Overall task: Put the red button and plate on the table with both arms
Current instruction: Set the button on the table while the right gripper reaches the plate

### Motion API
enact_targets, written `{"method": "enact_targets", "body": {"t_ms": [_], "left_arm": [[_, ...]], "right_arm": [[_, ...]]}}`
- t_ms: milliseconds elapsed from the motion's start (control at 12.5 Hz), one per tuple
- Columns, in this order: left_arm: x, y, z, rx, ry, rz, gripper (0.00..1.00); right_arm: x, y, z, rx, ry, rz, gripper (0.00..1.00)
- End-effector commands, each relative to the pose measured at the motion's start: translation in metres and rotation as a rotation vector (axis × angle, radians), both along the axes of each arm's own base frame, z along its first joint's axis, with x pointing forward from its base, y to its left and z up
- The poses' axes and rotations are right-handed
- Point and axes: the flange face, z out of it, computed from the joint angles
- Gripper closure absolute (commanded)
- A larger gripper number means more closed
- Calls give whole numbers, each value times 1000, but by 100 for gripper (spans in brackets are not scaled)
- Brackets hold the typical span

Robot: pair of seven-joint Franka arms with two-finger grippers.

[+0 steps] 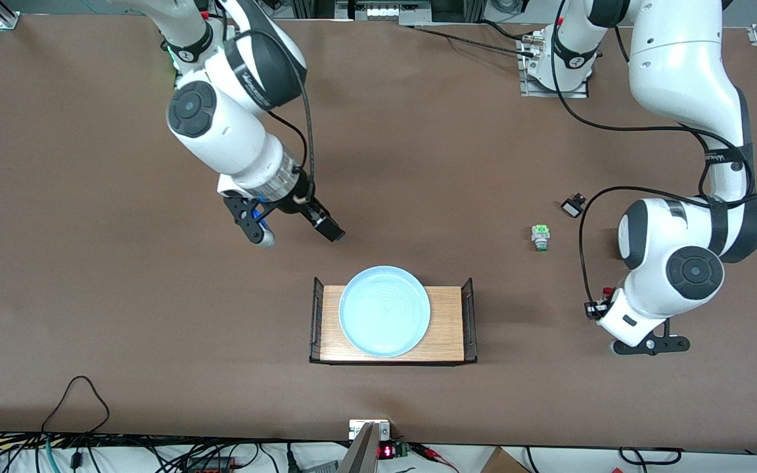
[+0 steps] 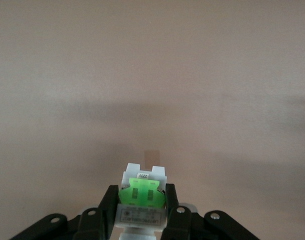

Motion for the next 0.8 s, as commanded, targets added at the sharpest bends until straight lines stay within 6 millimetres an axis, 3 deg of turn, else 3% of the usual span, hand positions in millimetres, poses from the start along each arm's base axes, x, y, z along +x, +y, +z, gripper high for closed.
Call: {"method": "enact_targets", "body": {"t_ms": [0, 399, 719], "left_arm": [[-16, 22, -23, -47, -44, -22, 99], [-33, 47, -85, -78, -137, 7, 99], [-36, 59, -113, -92, -157, 25, 99]], "right_arm": [[10, 17, -11, 7, -6, -113, 0], [29, 30, -49, -42, -40, -171, 0], [38, 32, -87, -43, -55, -188, 0]]}}
